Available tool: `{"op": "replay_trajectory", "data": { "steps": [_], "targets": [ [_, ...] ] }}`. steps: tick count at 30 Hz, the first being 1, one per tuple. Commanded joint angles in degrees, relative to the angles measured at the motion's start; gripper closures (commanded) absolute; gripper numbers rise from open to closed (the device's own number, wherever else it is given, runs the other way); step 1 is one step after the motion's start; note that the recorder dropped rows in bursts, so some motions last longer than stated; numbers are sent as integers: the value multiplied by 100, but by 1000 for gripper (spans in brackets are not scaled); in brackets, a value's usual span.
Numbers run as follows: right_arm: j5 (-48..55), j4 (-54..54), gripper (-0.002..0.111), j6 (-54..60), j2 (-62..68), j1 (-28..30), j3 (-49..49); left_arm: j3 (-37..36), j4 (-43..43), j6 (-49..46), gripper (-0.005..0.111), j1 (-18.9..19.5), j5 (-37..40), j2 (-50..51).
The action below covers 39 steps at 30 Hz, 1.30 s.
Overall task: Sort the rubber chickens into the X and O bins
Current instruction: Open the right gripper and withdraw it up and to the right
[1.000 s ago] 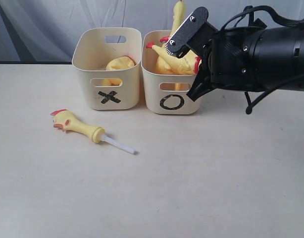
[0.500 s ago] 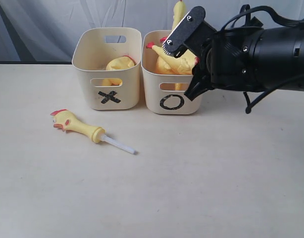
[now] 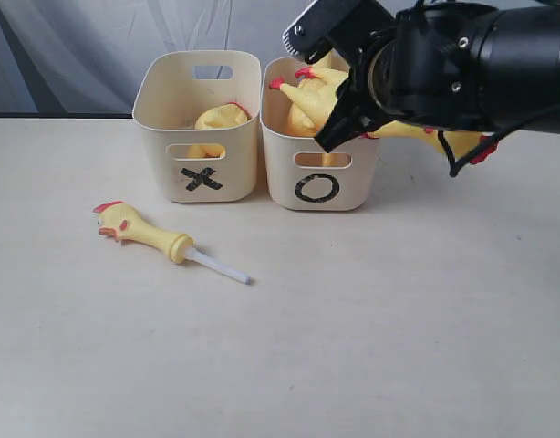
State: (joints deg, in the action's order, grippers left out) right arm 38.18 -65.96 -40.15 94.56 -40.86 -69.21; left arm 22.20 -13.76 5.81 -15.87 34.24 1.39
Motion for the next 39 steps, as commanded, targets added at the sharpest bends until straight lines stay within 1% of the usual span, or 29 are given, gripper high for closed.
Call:
{"op": "replay_trajectory", "data": {
  "steps": [1,3,11,14,17,20,26,27,28,29,31,33,35,37,39],
  "targets": [
    [-57,151,109,7,-388,23,-55,-3,23,4,107,27,-37,-26],
    [59,138,108,-210,-585,23,-55,-3,22,4,107,27,-64,-26],
    [803,187,108,-508,-1484,35,-55,-3,130,4,107,27,-80,-26],
    [969,208,108,-637,-1854,35,89,-3,130,4,107,27,-80,-26],
    [1016,208,108,-893,-2299,35,444,-3,176,4,107,27,-80,-26],
    [986,256,108,-1099,-2764,35,1026,-3,222,4,107,27,-80,-26],
    [668,229,108,-1640,-3898,35,2231,-3,906,-91,107,27,-191,213],
    [544,229,108,-1831,-4327,35,2604,-3,1169,-349,107,27,-281,452],
    [444,241,108,-1844,-4488,35,2743,18,1264,-521,107,27,-287,575],
    [316,300,108,-1844,-4949,20,3049,82,1422,-849,107,27,-287,930],
    [190,605,108,-1844,-5459,20,3256,209,1512,-1203,107,27,-287,1416],
    [190,1053,108,-1765,-6069,20,3374,447,1560,-1669,107,27,-302,2014],
    [201,1357,108,-1342,-6400,20,3417,683,1573,-2038,107,27,-302,2498],
    [188,1705,108,-849,-6772,20,3417,985,1610,-2731,107,27,-302,3126],
    [225,1853,108,-687,-7005,20,3417,1279,1610,-3401,107,27,-302,3731]
  ]
}}
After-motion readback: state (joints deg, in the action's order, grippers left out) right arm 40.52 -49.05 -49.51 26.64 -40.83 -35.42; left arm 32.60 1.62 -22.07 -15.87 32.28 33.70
